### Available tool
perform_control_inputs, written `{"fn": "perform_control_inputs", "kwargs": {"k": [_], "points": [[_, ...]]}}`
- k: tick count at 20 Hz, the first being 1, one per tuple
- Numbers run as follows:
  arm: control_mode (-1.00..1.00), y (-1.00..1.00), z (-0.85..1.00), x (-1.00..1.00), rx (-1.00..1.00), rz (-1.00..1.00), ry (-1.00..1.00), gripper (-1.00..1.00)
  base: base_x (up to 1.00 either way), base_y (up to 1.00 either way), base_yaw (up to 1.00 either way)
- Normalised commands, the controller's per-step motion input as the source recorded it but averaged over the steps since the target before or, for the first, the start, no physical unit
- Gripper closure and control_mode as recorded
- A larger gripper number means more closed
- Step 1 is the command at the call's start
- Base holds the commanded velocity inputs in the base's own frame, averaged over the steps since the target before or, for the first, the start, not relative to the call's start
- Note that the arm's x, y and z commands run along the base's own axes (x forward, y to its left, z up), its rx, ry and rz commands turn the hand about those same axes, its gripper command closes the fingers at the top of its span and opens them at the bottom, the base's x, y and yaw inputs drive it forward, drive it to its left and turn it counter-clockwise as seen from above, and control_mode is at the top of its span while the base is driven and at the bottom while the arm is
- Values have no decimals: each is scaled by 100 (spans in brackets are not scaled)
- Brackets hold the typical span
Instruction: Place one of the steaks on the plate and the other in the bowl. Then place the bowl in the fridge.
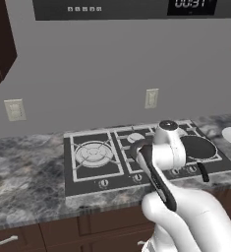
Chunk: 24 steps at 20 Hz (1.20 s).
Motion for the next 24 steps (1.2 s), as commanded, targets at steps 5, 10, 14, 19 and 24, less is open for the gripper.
{"fn": "perform_control_inputs", "kwargs": {"k": [5,10,14,19,24], "points": [[-100,-23,35,78,2,-25,35,-100,0,0,0],[-100,-15,17,82,13,-3,20,-100,0,0,0],[-100,-13,-17,86,2,-1,9,-100,0,0,0],[-100,-12,-37,73,0,-2,8,-100,0,0,0],[-100,-29,-58,24,0,-4,2,-100,0,0,0]]}}
